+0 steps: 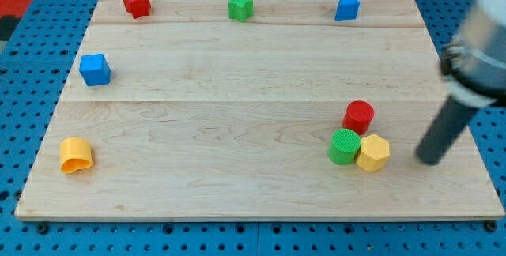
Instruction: Move the red circle into the yellow hexagon
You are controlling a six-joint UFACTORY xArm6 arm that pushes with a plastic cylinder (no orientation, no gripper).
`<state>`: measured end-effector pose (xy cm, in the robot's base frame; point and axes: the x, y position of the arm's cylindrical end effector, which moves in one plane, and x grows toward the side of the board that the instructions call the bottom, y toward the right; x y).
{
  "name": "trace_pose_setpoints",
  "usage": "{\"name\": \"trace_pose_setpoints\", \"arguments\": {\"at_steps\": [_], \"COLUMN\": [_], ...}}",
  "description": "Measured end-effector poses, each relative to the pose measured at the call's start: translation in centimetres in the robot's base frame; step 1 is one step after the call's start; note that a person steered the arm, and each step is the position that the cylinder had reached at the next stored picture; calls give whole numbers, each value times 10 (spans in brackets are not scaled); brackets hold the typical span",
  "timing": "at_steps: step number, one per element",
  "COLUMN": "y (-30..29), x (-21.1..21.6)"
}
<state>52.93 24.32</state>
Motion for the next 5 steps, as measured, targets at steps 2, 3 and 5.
{"name": "trace_pose_setpoints", "arguments": {"at_steps": [2,3,5], "y": [-62,-103,-64], "x": [-80,-90,-82]}}
